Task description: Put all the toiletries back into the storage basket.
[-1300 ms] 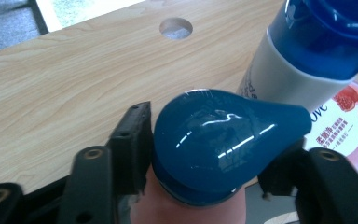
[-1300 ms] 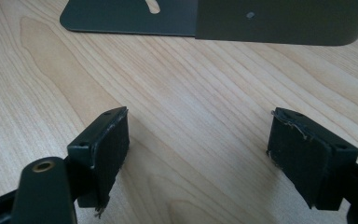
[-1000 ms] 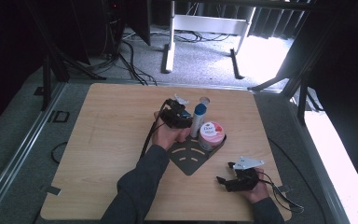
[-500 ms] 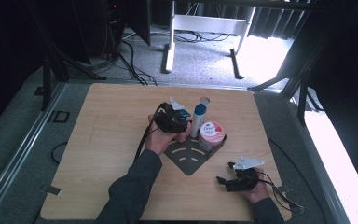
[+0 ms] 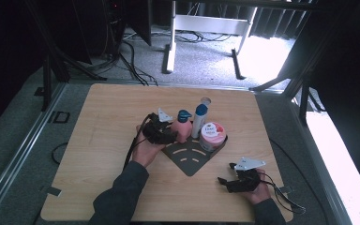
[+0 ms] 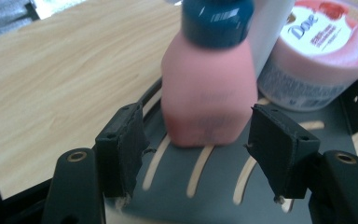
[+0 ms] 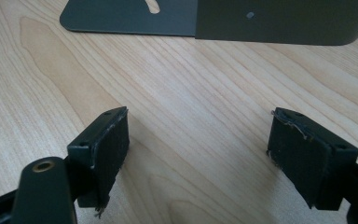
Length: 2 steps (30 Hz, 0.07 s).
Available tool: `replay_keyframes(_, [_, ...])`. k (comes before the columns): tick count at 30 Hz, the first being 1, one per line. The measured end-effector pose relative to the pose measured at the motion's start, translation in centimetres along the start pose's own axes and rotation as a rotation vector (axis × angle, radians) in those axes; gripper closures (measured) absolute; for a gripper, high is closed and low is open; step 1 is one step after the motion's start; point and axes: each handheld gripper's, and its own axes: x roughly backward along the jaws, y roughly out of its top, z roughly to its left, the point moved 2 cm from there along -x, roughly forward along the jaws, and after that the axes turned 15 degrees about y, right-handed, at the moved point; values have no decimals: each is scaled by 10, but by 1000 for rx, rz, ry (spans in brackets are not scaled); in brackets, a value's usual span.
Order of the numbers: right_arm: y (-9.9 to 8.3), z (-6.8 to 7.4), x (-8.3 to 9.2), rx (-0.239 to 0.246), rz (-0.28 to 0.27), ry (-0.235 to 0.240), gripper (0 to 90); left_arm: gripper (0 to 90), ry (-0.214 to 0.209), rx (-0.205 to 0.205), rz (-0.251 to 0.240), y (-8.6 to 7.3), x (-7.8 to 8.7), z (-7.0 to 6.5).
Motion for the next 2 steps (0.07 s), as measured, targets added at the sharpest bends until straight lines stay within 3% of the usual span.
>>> replay_keyframes(2, [0, 0, 0, 0, 0, 0, 202, 362, -1, 18, 0, -7, 3, 4])
